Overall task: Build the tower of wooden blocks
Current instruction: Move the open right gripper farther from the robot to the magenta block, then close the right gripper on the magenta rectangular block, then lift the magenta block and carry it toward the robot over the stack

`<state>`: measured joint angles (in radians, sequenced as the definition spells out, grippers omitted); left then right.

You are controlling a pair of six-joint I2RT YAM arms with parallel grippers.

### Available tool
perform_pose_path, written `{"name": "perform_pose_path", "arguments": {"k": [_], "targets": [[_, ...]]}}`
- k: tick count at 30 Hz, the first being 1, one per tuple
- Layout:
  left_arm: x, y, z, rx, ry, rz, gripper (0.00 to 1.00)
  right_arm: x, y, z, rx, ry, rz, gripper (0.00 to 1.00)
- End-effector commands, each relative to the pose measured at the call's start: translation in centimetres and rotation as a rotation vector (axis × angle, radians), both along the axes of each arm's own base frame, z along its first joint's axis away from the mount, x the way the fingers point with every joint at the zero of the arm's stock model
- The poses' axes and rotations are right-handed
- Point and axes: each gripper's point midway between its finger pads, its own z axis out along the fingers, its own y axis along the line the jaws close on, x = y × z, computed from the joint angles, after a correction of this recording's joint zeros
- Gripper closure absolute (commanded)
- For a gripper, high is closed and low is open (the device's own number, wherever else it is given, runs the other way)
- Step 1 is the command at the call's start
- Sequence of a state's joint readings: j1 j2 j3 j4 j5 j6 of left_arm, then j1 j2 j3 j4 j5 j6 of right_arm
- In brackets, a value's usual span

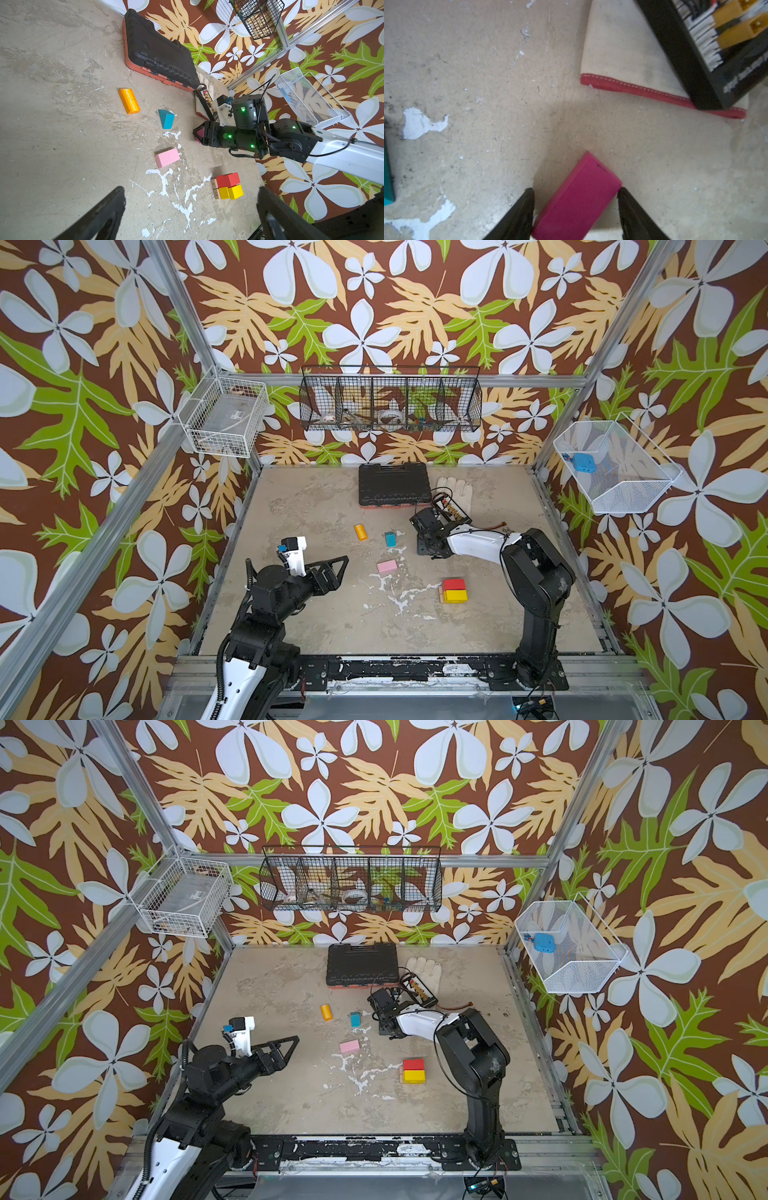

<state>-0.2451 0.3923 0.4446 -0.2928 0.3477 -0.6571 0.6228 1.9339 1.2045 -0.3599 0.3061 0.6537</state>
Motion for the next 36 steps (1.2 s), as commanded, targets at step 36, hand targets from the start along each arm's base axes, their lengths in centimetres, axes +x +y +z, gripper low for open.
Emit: {"name": "perform_pose_path", "arguments": {"k": [36], "targets": [[0.4,0.0,-0.1,0.002,0.008,0.008,0.00,-0.1,0.1,2.0,0.146,0.012,0.025,0.79]]}}
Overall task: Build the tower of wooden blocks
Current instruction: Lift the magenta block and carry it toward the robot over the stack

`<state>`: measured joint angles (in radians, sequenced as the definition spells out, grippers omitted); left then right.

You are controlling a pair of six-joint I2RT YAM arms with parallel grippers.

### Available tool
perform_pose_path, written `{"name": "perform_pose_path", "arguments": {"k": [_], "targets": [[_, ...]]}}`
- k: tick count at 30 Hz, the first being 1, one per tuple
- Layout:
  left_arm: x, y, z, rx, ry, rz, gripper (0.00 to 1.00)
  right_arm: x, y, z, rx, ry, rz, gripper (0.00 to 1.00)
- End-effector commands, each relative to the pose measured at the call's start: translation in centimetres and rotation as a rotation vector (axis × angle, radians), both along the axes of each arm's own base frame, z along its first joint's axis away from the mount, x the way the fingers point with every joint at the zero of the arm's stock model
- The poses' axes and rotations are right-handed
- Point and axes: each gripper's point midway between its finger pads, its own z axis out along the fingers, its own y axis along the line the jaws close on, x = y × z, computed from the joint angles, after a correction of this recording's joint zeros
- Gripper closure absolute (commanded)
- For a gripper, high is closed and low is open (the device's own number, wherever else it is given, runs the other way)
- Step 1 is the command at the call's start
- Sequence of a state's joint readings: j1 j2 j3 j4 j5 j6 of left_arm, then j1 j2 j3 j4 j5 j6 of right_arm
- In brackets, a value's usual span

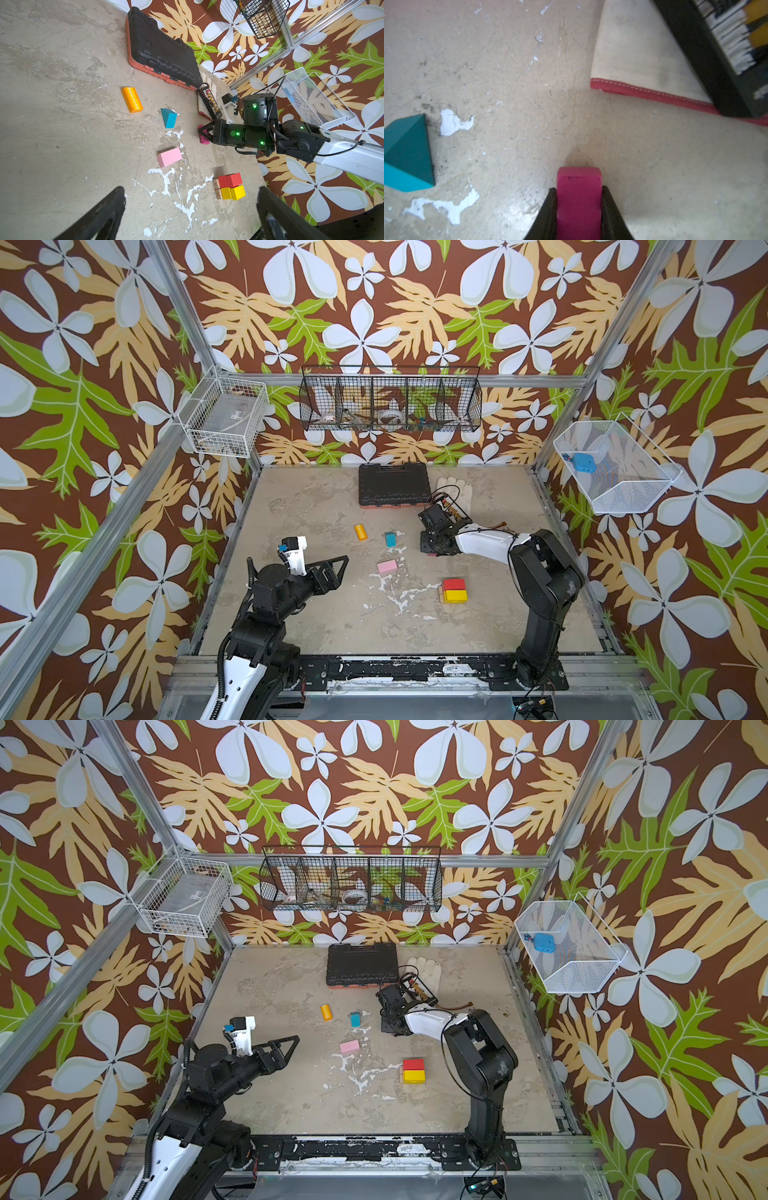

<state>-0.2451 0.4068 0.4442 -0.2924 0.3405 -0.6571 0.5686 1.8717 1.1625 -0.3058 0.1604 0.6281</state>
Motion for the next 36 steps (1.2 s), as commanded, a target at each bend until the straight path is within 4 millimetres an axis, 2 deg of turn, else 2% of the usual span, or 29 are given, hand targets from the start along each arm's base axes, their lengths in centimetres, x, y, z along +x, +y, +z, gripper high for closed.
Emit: {"name": "perform_pose_path", "arguments": {"k": [1,8,12,18,26,33,36], "targets": [[0.2,-0.1,0.1,-0.003,0.000,-0.002,0.00,-0.3,-0.1,1.4,0.011,-0.006,-0.002,0.80],[0.0,-0.3,0.3,-0.007,-0.014,-0.017,0.00,-2.7,-1.1,6.7,0.063,-0.086,0.009,0.82],[-0.1,-1.0,-0.2,-0.015,0.009,-0.059,0.00,-5.3,-3.3,9.6,0.056,-0.131,0.000,0.82],[-0.3,-1.0,0.1,-0.018,-0.012,-0.059,0.00,-9.7,-6.6,12.3,0.077,-0.182,-0.019,0.80],[-0.4,-0.9,0.4,-0.020,-0.027,-0.057,0.00,-14.1,-9.3,12.6,0.101,-0.190,-0.030,0.79],[-0.5,-0.7,0.8,-0.017,-0.044,-0.048,0.00,-16.5,-9.9,10.5,0.130,-0.126,-0.027,0.79],[-0.5,-0.7,0.7,-0.017,-0.042,-0.048,0.00,-17.1,-9.9,10.3,0.150,-0.116,-0.024,0.80]]}}
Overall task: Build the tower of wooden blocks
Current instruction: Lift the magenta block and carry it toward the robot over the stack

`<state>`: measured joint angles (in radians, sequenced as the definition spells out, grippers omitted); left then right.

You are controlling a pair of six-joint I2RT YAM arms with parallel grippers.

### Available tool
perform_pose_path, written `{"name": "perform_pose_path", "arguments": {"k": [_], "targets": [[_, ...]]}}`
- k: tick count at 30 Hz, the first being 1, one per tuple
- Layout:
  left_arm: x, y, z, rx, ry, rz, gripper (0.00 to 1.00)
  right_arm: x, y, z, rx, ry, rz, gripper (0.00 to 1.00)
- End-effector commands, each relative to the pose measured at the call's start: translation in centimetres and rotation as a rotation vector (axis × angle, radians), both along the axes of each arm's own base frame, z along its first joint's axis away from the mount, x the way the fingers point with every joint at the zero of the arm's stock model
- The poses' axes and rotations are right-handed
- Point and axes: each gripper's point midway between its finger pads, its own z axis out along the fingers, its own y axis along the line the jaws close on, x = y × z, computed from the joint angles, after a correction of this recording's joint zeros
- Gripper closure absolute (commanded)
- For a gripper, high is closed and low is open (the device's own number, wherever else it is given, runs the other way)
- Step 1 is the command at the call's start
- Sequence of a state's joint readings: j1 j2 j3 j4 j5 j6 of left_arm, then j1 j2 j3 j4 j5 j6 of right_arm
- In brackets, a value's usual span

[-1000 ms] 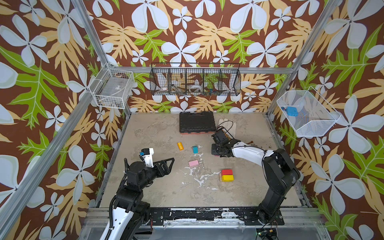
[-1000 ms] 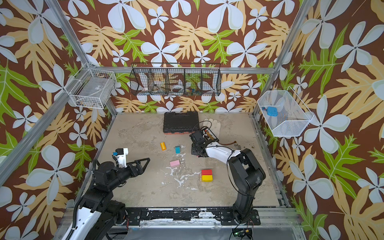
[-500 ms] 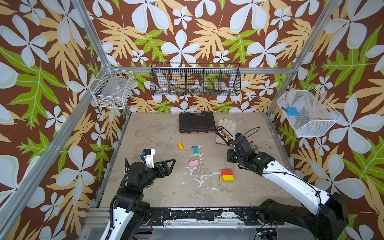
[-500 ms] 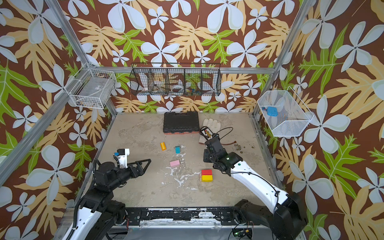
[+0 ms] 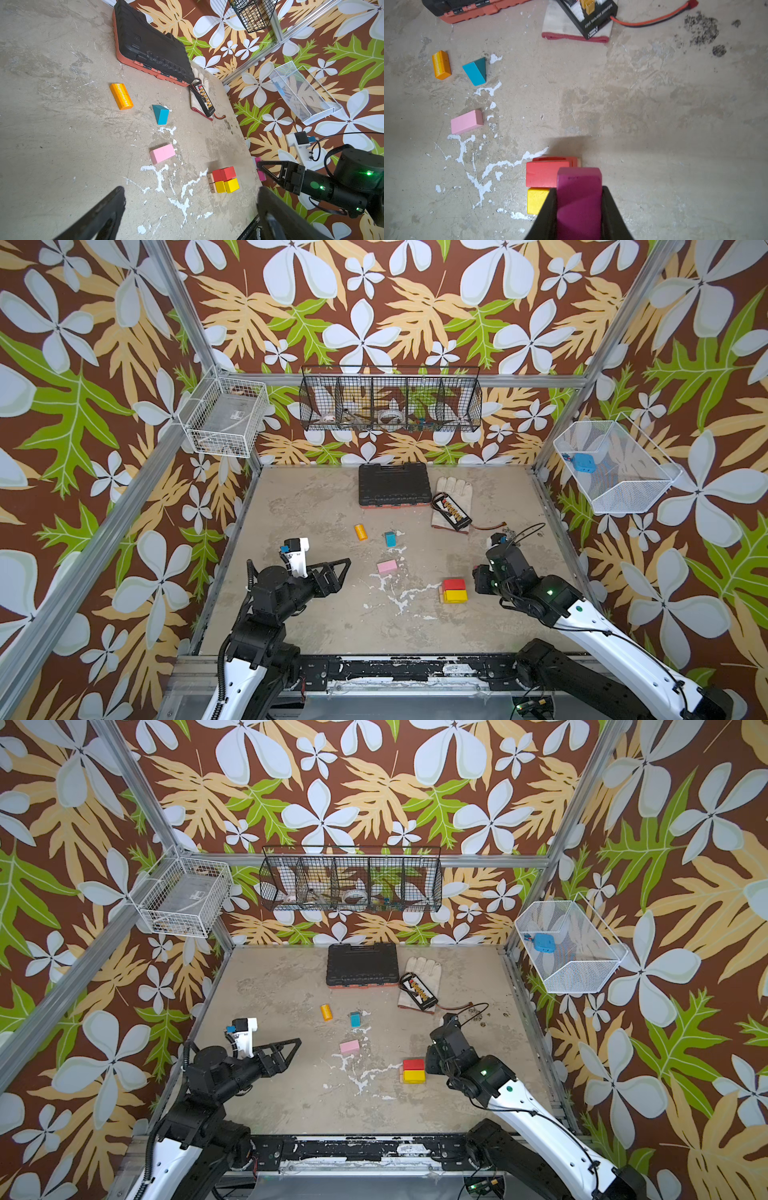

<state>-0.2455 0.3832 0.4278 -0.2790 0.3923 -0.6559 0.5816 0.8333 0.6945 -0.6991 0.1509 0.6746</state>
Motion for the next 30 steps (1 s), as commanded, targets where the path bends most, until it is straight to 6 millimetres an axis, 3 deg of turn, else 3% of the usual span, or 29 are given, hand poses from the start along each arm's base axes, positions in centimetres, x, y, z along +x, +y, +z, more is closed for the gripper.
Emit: {"name": "perform_pose_path", "arguments": {"k": [1,16,30], "targets": [[0.1,0.0,0.6,0.002,-0.025,0.003,0.00,-0.7,0.1,-0.3,0.027,0.025,-0.003,0.80],[0.1,0.3,0.8,-0.002,-0.036,0.019,0.00,-1.5,2.7,-0.9,0.040,0.047,0.040,0.80],[0.0,0.3,0.9,-0.004,-0.038,0.022,0.00,-1.3,3.0,-1.7,-0.013,0.070,0.024,0.80]]}}
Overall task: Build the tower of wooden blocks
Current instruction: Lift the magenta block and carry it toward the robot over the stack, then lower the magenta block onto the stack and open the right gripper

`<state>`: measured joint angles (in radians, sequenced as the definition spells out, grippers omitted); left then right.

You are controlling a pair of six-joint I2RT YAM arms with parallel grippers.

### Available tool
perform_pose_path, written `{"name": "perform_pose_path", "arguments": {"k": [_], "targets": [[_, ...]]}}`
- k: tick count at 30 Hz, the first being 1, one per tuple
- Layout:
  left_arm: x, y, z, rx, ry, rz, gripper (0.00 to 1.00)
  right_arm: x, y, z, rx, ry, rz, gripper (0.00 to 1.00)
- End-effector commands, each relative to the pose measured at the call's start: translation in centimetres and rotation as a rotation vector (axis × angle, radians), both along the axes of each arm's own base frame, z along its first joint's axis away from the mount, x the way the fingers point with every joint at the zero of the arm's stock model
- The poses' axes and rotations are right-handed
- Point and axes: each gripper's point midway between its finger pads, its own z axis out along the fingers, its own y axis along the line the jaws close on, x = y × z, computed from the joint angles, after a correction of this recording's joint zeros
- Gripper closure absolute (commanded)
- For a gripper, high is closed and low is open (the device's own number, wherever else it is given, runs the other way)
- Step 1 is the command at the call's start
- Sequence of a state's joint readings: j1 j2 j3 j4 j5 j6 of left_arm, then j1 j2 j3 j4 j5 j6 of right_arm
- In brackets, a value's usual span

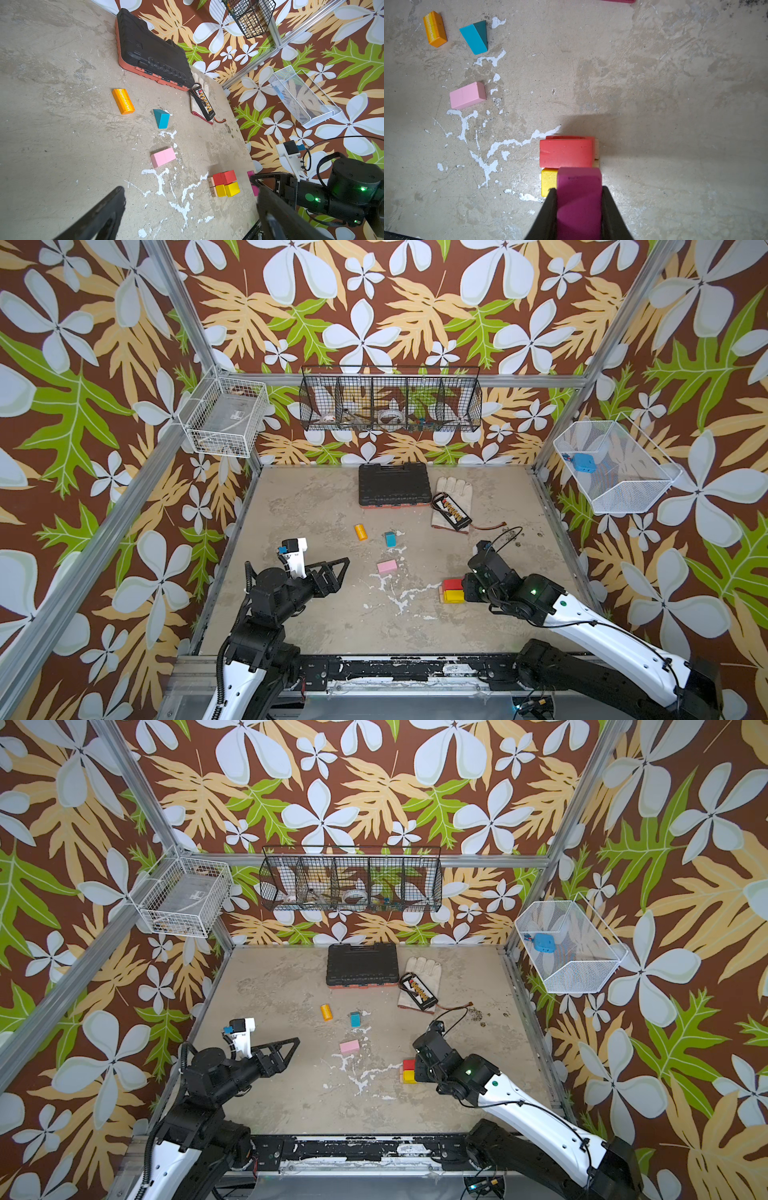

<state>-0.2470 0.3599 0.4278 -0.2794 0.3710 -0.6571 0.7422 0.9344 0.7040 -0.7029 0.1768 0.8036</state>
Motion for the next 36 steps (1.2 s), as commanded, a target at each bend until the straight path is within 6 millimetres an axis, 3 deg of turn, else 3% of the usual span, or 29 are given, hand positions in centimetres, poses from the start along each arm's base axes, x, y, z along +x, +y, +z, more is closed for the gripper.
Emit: {"name": "perform_pose_path", "arguments": {"k": [1,27,36], "targets": [[0.1,0.0,0.4,-0.004,-0.016,0.003,0.00,0.2,-0.1,0.1,-0.007,-0.013,-0.015,0.80],[0.0,0.1,0.6,-0.008,-0.022,0.008,0.00,1.8,1.1,-3.5,-0.093,0.030,0.001,0.75],[0.0,0.1,0.6,-0.010,-0.020,0.008,0.00,2.0,0.9,-3.9,-0.111,0.026,-0.010,0.68]]}}
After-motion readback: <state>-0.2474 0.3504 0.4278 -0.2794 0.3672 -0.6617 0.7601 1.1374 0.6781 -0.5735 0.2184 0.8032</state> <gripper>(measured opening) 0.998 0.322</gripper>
